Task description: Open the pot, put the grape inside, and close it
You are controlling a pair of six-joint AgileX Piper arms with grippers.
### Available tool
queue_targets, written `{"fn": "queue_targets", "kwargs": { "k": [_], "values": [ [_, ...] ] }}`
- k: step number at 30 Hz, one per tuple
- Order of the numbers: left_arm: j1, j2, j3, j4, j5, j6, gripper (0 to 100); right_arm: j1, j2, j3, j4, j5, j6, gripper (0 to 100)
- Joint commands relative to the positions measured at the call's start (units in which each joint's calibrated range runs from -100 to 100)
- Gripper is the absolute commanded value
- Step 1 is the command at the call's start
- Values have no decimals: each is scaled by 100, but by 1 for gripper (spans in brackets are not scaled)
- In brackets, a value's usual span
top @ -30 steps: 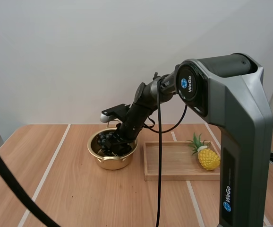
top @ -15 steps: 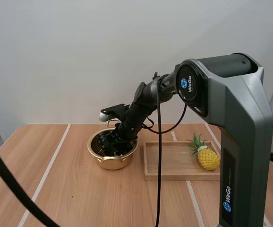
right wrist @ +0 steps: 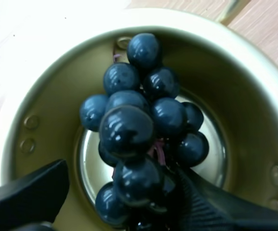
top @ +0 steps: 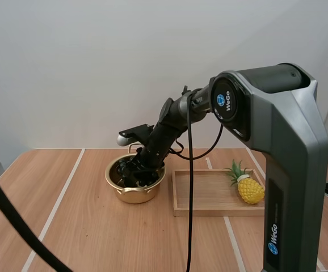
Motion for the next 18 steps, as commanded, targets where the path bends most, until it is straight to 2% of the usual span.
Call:
{"fn": "queue_targets", "kwargs": {
  "k": [1, 10, 18],
  "values": [
    [-13, -22, -15, -17, -137, -24, 0, -14, -344, -18, -178, 232, -17, 100],
    [-13, -22, -15, -17, -137, -24, 0, -14, -1610, -43, 141, 232, 10, 100],
    [-13, -22, -15, -17, -137, -24, 0, -14, -2855, -43, 104, 363, 453, 100]
  ]
}}
